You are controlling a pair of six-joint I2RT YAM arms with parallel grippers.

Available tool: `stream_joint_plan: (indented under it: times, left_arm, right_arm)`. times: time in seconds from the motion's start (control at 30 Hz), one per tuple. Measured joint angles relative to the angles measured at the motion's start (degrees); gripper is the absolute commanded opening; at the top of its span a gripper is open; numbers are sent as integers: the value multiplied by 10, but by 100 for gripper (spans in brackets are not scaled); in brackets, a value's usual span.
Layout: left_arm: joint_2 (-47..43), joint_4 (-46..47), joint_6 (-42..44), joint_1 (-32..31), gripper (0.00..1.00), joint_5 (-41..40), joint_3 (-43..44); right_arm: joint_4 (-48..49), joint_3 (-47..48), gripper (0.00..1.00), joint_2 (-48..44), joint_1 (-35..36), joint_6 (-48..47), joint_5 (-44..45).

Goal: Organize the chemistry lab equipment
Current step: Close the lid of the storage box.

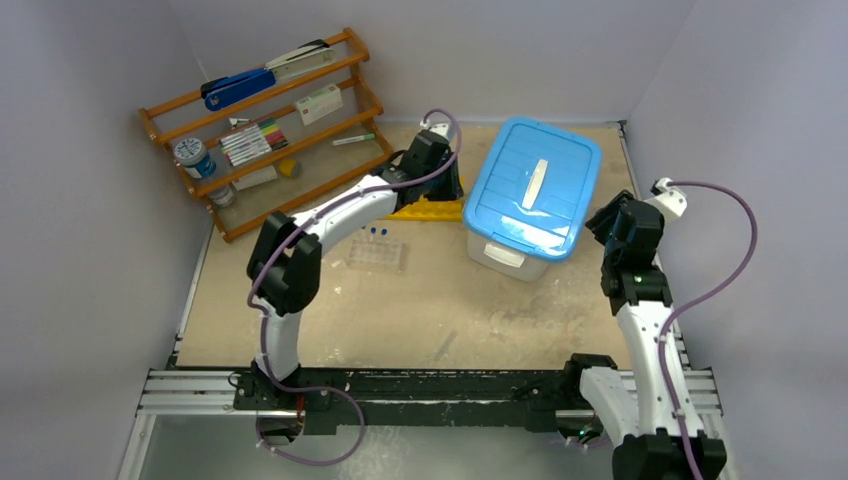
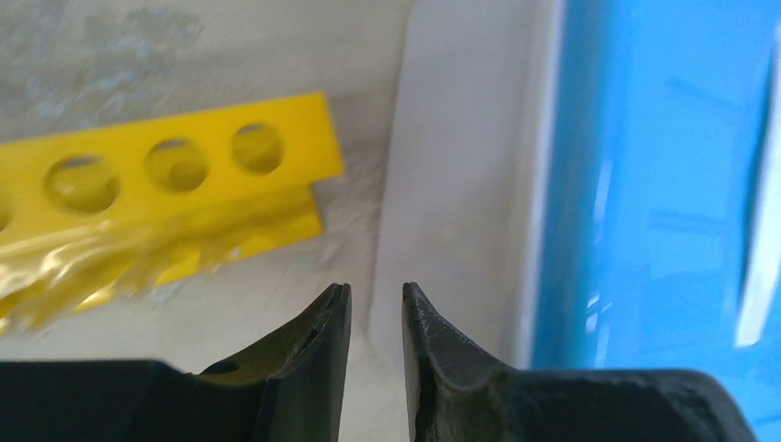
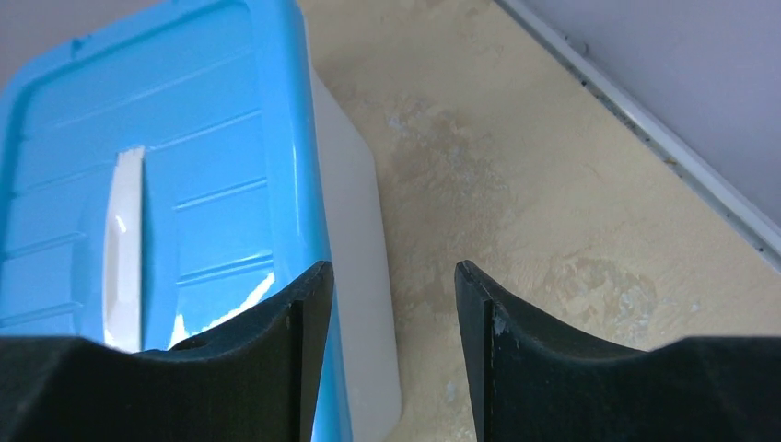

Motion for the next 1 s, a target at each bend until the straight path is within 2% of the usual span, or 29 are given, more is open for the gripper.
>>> stream_joint_plan:
  times: [0.13,0.23,0.3,0.37,0.4,0.57,0.8,1.0]
  left_arm:
    - [-63,-14,8,16,26,-12,-71]
    - [-131,-4,7,24,24,-26,-126]
    - [-190,10,7,21,18,-38,-172]
    - [-247,19,6,10,3,-46,-214]
    - [-269,19,5,3,0,-48,-228]
    - [-362,30,3,-53,0,-41,-298]
    - [-333,30,-9,-145,0,-38,-322]
    - [-242,44,-10,-154,0,-34,-294]
  right_arm:
    - [-5,8,52,-46,0,-16,11]
    - [-3,24,51,-46,0,-22,-3]
    - [-2,35,51,-41,0,-24,-19]
    - [5,37,50,-32,2,-25,-35]
    - [5,37,50,-29,4,-25,-39]
    - [9,37,50,-26,9,-25,-56]
    - [15,37,50,-27,16,-23,-67]
    - [4,37,51,-46,17,-24,-67]
